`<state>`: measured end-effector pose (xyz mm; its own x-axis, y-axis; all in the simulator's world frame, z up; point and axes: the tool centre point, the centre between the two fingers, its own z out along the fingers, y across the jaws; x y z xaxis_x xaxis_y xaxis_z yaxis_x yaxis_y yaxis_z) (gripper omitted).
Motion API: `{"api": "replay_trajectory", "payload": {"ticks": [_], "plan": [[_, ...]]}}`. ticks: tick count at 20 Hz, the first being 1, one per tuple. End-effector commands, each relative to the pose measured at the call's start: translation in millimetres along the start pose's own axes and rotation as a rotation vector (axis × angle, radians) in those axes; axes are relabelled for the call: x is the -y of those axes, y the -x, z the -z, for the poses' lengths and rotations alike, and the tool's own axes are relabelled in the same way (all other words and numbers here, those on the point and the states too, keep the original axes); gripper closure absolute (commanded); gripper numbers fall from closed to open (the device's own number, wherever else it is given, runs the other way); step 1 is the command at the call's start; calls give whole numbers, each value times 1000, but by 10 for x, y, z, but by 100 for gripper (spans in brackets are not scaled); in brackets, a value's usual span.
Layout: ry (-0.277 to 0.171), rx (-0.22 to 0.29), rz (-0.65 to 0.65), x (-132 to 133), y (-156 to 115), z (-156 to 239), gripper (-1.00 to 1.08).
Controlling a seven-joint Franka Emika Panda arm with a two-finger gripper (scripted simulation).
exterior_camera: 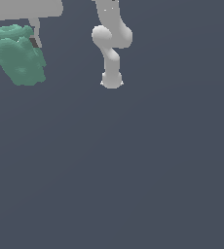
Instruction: Pick up the object and move it to a goal position.
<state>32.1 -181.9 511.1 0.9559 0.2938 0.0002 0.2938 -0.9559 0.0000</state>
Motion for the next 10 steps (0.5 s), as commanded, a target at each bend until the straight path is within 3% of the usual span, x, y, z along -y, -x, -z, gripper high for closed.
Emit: {"api": "replay_trajectory", "payload": {"ticks": [1, 10], "plan": [[0, 0, 0, -10, 3, 47, 108], [0, 0, 0, -25, 5, 101, 108]]}}
